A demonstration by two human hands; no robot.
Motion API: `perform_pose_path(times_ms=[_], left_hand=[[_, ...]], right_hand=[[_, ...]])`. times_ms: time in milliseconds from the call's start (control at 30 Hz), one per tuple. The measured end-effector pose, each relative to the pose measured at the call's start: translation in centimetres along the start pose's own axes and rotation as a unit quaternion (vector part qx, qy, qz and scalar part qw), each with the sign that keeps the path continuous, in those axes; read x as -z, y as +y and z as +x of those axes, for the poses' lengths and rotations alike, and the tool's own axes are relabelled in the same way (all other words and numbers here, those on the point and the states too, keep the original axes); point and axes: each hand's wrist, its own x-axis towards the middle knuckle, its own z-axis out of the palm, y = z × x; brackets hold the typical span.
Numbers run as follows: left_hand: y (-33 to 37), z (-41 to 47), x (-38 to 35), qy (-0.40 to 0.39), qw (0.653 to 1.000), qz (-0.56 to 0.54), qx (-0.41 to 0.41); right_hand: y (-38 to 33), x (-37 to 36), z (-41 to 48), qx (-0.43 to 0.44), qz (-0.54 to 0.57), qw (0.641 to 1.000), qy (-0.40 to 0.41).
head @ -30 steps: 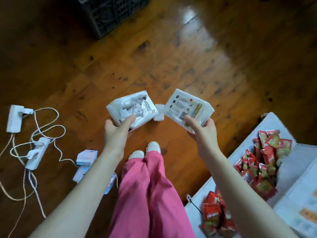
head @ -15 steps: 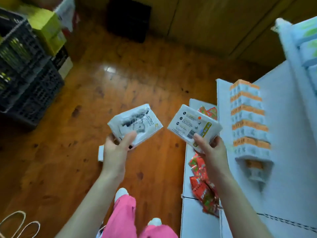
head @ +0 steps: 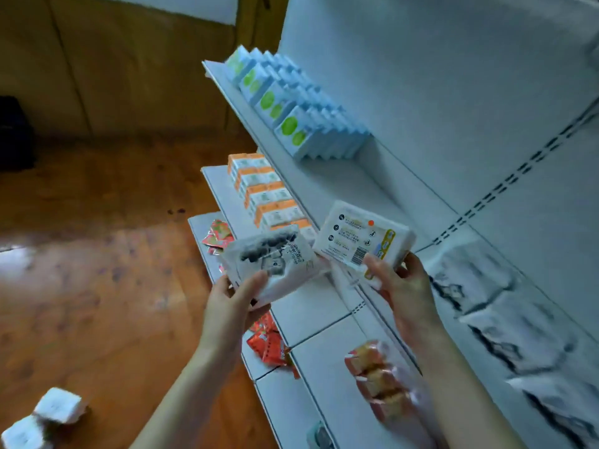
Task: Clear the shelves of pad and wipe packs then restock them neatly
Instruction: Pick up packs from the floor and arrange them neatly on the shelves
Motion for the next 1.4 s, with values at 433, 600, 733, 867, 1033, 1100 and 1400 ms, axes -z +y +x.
perform_pose_path(times_ms=[433, 600, 733, 867, 1033, 1100, 1400], left_hand=[[-4.6, 0.1, -13.7, -0.277, 0.935, 0.214, 0.051], [-5.7, 1.5, -16.1, -0.362, 0.883, 0.279, 0.107], [-6.0, 1.7, -17.6, -0.388, 0.842, 0.363, 0.091], [-5.6, 2.3, -18.7, -0.368, 0.729, 0.567, -0.107], [-3.4, 1.7, -20.2, -0.389, 0.832, 0.384, -0.097], [-1.9, 1.5, -21.1, -0.444, 0.842, 0.292, 0.095], [-0.4, 2.7, -21.8, -0.522, 0.783, 0.188, 0.282]], right_hand=[[-1.2, 15.0, -6.3, 0.020, 0.097, 0.959, 0.264], [-0.7, 15.8, -8.1, 0.018, 0.096, 0.938, 0.333], [0.2, 15.5, -9.1, 0.019, 0.111, 0.928, 0.356], [0.5, 14.8, -9.6, 0.029, 0.111, 0.923, 0.369], [-0.4, 13.3, -9.0, 0.110, 0.029, 0.932, 0.345], [-1.0, 12.7, -8.9, 0.152, -0.068, 0.935, 0.312], [0.1, 14.2, -7.2, 0.233, -0.568, 0.762, 0.206]])
